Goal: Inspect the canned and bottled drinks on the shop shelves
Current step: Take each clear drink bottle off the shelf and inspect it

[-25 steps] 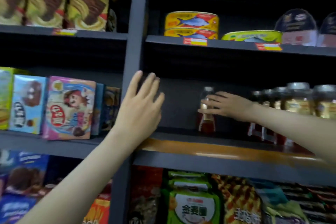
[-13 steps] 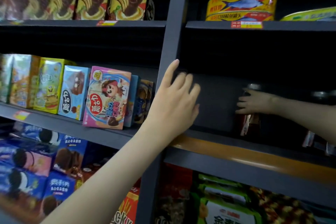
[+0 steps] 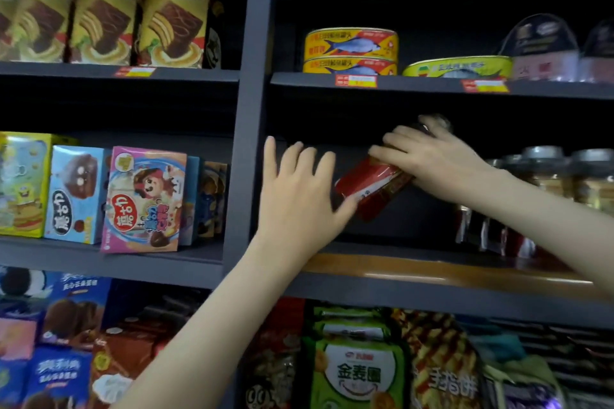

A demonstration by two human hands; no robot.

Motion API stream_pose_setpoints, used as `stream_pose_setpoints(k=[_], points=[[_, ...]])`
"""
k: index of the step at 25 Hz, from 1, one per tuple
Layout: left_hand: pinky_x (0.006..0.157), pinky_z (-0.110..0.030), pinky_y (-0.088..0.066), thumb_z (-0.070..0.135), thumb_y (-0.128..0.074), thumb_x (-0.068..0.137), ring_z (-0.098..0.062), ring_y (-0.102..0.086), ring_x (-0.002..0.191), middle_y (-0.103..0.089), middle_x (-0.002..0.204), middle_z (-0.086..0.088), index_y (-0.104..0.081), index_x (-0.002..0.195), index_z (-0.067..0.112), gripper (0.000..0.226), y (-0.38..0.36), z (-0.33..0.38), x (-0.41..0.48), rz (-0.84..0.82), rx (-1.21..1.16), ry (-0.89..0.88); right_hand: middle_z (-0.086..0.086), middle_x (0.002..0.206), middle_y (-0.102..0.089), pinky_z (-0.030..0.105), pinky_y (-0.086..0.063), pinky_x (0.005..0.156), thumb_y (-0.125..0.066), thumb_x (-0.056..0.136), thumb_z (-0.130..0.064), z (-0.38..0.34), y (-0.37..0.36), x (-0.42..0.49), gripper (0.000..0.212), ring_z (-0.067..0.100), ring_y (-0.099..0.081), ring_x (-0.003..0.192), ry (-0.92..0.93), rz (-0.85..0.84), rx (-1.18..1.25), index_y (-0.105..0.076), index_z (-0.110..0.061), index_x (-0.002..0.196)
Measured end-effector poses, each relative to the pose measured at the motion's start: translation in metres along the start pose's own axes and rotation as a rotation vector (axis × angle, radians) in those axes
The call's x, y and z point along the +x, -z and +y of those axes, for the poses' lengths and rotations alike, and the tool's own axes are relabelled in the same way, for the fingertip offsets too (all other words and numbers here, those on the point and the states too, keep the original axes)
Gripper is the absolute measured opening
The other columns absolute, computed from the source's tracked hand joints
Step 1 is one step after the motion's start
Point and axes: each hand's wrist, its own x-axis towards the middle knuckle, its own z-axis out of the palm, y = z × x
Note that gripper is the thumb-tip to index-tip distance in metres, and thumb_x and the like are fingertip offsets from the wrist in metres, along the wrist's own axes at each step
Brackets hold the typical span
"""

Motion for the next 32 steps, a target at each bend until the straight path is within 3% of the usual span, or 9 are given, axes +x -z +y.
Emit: stream_pose_setpoints(k=[4,9,13,15,17,20,24,29,32], points=[[0.113,-0.050,-0.025,0.067,-0.059,0.077,-0.032,-0.047,0.127,-0.053,0.134,-0.013,-0.035,0.146,0.014,0.090,0.018,0.058,0.009,-0.104,-0.091,-0.034,0.014,0.121,-0.058,0.058,-0.036,0.101,-0.071,0.069,-0.002,-0.002,0.046,-0.024,0.062,0.034,-0.054,0.117,-0.065,0.009,0.007,-0.053,-0.009,0.128],[0.072,-0.026,-0.037,0.059,-0.064,0.078,-0.024,-0.055,0.108,-0.052,0.123,-0.004,-0.018,0.149,0.016,0.095,0.047,0.102,-0.011,-0.191,-0.287,0.067,0.013,0.142,-0.046,0.062,-0.017,0.113,-0.071,0.073,-0.004,-0.014,0.086,-0.076,0.073,0.030,-0.035,0.137,-0.029,0.036,0.135,-0.042,-0.016,0.139],[0.079,-0.021,-0.043,0.065,-0.066,0.069,-0.007,-0.056,0.105,-0.056,0.117,0.014,-0.037,0.137,0.029,0.081,0.076,0.142,-0.090,-0.430,-0.747,0.366,-0.017,0.159,0.001,0.045,-0.009,0.116,-0.062,0.077,-0.024,-0.055,0.117,-0.159,0.092,0.008,0.004,0.148,-0.518,-0.033,1.173,-0.008,-0.049,0.147],[0.084,-0.021,-0.047,0.069,-0.068,0.061,0.001,-0.058,0.102,-0.059,0.114,0.021,-0.042,0.131,0.037,0.081,0.089,0.173,-0.141,-0.619,-0.901,0.457,-0.006,0.154,-0.032,0.041,-0.033,0.109,-0.069,0.076,-0.027,-0.089,0.134,-0.201,0.084,0.012,-0.034,0.139,-0.949,0.094,1.892,-0.024,-0.043,0.145],[0.081,-0.016,-0.049,0.066,-0.074,0.058,0.008,-0.060,0.096,-0.064,0.106,0.024,-0.043,0.121,0.044,0.074,0.101,0.206,-0.190,-0.851,-1.066,0.548,0.002,0.115,-0.069,0.036,-0.050,0.085,-0.071,0.079,-0.027,-0.124,0.139,-0.240,0.054,0.015,-0.067,0.100,-1.258,0.031,2.161,-0.053,-0.021,0.129],[0.084,-0.024,-0.053,0.045,-0.086,0.062,0.003,-0.066,0.092,-0.070,0.100,0.019,-0.046,0.111,0.049,0.063,0.122,0.238,-0.250,-1.095,-1.255,0.699,-0.003,0.099,-0.073,0.031,-0.051,0.081,-0.068,0.083,-0.032,-0.175,0.153,-0.282,0.032,0.012,-0.069,0.091,-1.315,-0.299,2.074,-0.064,-0.017,0.111],[0.078,-0.017,-0.053,0.014,-0.085,0.071,0.001,-0.066,0.092,-0.069,0.098,0.017,-0.047,0.116,0.038,0.064,0.146,0.259,-0.289,-1.232,-1.332,0.881,-0.004,0.105,-0.072,0.032,-0.047,0.091,-0.068,0.076,-0.039,-0.208,0.169,-0.325,0.046,0.012,-0.067,0.100,-1.373,-0.479,2.127,-0.062,-0.016,0.115],[0.078,-0.024,-0.057,0.015,-0.079,0.077,-0.010,-0.069,0.096,-0.071,0.105,0.006,-0.048,0.121,0.035,0.057,0.149,0.258,-0.304,-1.327,-1.443,1.035,-0.028,0.121,-0.054,0.015,-0.044,0.089,-0.073,0.070,-0.044,-0.223,0.183,-0.358,0.070,-0.011,-0.053,0.110,-1.238,-0.732,2.107,-0.037,-0.049,0.129],[0.072,-0.021,-0.055,0.013,-0.073,0.079,-0.013,-0.069,0.097,-0.068,0.112,-0.001,-0.046,0.121,0.030,0.053,0.146,0.254,-0.305,-1.309,-1.532,1.144,-0.016,0.126,-0.059,0.019,-0.050,0.087,-0.068,0.067,-0.046,-0.240,0.191,-0.364,0.075,-0.002,-0.059,0.110,-1.307,-0.726,2.123,-0.040,-0.042,0.137]])
